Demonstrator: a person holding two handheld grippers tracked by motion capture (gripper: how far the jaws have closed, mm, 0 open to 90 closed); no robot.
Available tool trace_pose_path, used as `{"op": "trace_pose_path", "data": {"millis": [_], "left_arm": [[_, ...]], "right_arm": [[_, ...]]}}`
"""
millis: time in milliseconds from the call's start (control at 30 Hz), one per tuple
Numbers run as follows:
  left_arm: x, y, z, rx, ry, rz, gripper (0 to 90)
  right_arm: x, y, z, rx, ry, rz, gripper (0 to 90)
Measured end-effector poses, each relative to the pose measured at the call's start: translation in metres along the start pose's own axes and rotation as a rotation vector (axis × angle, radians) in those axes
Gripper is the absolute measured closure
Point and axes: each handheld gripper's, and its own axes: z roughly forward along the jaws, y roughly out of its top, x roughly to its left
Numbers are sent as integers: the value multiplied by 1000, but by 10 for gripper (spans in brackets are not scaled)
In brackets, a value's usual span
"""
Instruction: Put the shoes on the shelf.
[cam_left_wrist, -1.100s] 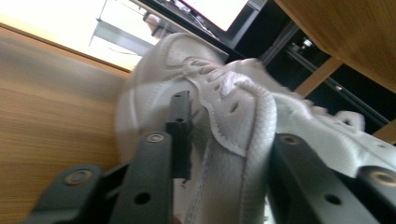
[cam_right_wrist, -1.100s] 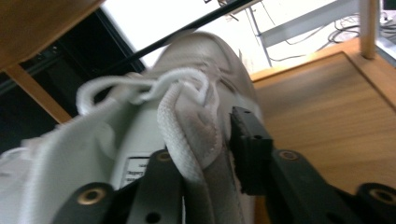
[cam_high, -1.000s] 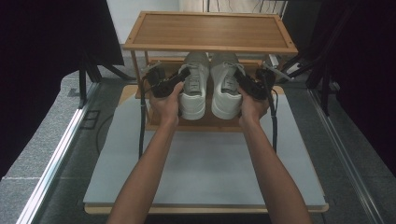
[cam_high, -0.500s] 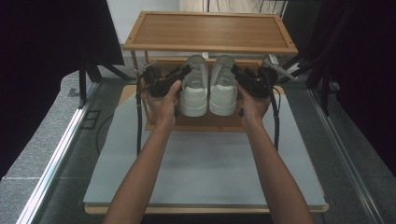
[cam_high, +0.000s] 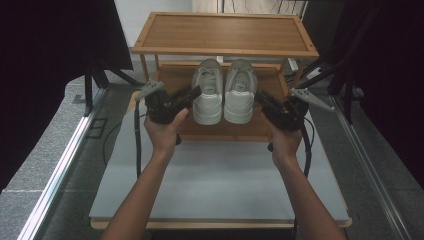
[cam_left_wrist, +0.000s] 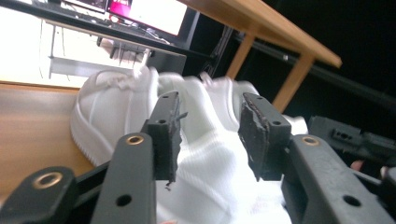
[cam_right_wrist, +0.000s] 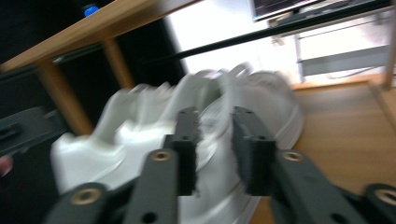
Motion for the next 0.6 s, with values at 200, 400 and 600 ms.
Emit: {"op": "trace_pose_path", "data": {"millis": [200, 400, 600], "left_arm": [[-8, -21, -9, 70, -24, 50, 620], [-14, -36, -1, 128, -16, 110, 641], [-13, -33, 4, 132, -10, 128, 652]], "right_arm": [[12, -16, -8, 84, 74, -56, 854], [28, -32, 10, 172, 94, -128, 874], [29, -32, 15, 161, 91, -142, 875]]}}
